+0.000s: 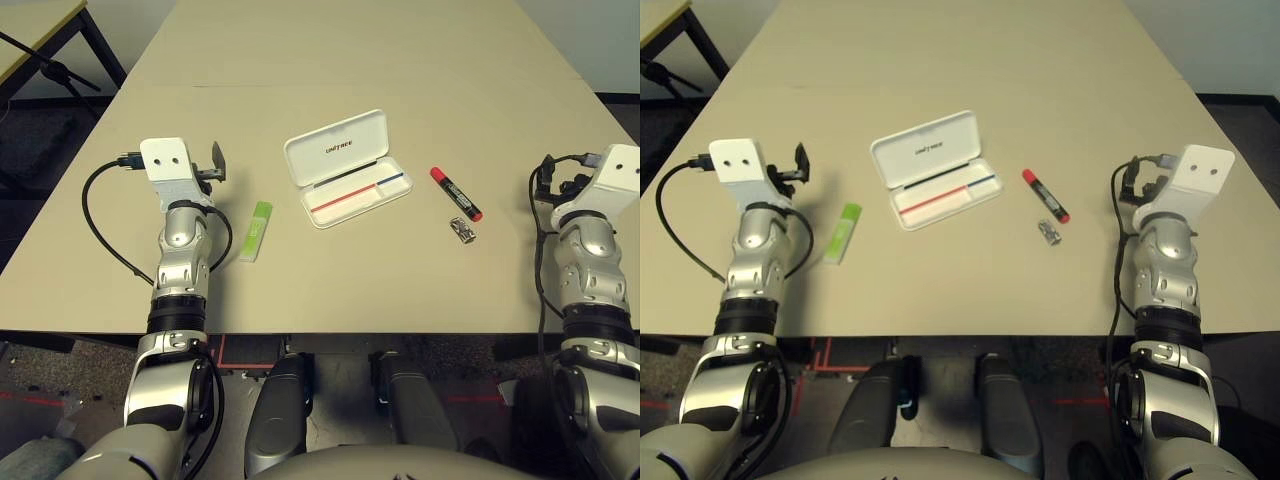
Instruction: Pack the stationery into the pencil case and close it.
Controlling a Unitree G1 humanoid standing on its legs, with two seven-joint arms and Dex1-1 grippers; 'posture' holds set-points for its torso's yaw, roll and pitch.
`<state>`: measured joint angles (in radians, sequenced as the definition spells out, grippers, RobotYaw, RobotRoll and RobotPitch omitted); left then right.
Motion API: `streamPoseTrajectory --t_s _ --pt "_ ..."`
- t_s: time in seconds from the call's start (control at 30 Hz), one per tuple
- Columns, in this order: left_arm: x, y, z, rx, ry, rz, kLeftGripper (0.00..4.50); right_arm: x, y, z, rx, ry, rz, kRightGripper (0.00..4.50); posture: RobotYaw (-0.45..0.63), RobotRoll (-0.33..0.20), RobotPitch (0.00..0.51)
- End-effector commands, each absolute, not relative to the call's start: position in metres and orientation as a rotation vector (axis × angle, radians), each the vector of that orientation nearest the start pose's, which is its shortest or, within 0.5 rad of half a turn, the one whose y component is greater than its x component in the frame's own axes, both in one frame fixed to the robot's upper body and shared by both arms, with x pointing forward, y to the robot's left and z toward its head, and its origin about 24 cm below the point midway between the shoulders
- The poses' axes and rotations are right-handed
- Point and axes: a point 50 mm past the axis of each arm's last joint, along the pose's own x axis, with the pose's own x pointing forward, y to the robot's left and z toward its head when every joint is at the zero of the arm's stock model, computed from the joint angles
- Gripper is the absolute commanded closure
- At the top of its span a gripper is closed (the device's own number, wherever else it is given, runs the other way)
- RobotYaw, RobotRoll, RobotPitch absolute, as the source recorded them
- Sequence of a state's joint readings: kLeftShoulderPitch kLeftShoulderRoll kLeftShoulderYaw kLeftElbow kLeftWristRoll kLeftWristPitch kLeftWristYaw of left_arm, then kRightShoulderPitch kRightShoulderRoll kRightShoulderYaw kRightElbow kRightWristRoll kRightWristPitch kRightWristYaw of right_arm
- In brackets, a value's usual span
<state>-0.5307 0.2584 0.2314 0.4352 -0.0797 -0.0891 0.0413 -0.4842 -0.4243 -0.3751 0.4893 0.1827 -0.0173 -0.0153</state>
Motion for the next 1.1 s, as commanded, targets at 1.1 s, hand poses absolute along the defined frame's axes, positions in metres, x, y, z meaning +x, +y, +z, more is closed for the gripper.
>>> streamPoseTrajectory --t_s 1.1 --pt "0.296 0.112 0.166 0.427 0.419 -0.989 0.02 0.313 -0.278 0.156 -0.377 0.065 1.016 0.0 0.13 0.0 0.183"
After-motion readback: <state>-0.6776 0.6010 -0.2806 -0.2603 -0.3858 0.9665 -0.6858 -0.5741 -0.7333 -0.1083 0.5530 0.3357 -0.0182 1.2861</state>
